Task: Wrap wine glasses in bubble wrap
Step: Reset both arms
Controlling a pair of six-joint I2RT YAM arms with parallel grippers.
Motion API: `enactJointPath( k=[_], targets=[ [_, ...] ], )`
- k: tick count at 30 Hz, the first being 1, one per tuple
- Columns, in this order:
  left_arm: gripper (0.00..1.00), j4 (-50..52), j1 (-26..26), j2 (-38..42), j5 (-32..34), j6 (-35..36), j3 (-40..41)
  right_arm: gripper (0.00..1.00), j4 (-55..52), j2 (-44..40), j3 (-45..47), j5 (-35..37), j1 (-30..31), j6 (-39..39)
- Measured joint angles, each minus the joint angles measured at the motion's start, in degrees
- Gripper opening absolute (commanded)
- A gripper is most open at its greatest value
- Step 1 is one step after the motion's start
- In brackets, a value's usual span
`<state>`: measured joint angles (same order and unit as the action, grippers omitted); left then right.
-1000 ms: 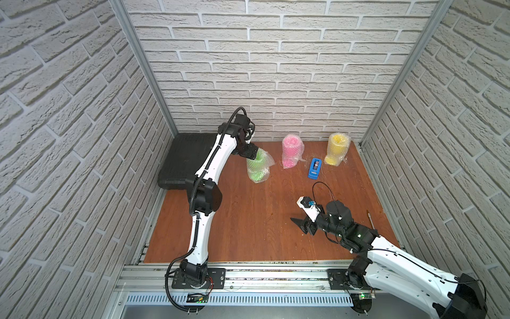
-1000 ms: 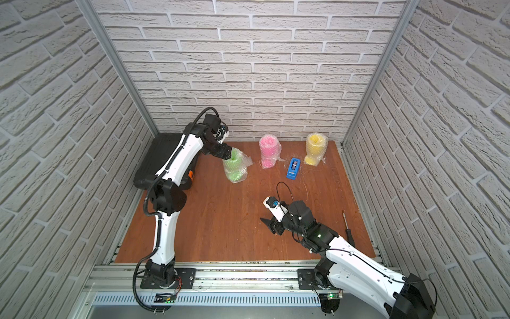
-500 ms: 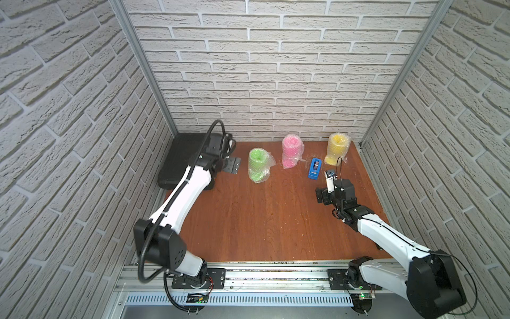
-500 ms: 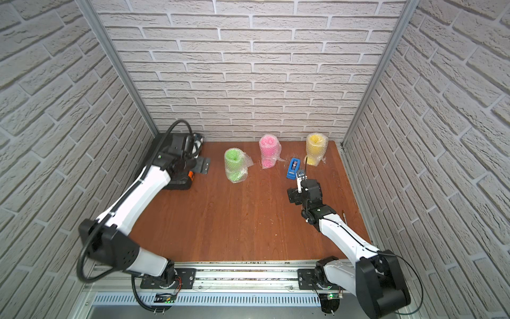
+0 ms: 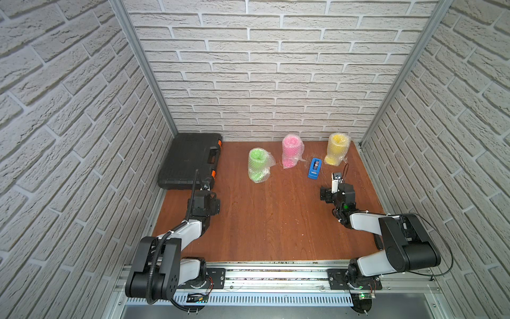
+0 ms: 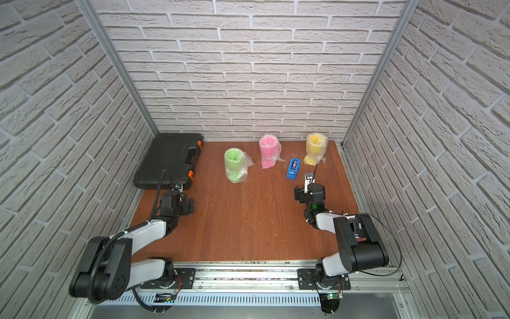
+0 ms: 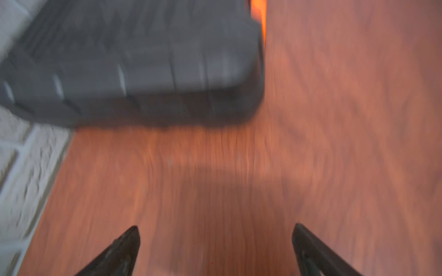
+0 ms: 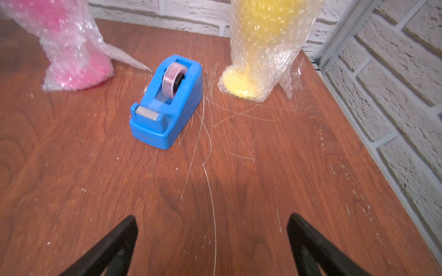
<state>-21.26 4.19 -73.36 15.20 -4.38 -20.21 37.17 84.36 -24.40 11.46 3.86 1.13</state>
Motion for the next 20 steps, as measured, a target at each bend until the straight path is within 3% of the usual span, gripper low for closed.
enactJointPath(
  k=[11,20],
  targets=[
    [0.98,-25.88,-6.49,-14.99,-11.72,1.75,-0.57,1.00,2.16,0.00,0.00,-1.73,-0.07,-0.39],
    [0.98,-27.26,-9.07,-16.74,-17.66,0.20,-1.22,0.99,6.36,1.92,1.38,-3.63,-0.61,-0.37]
  ],
)
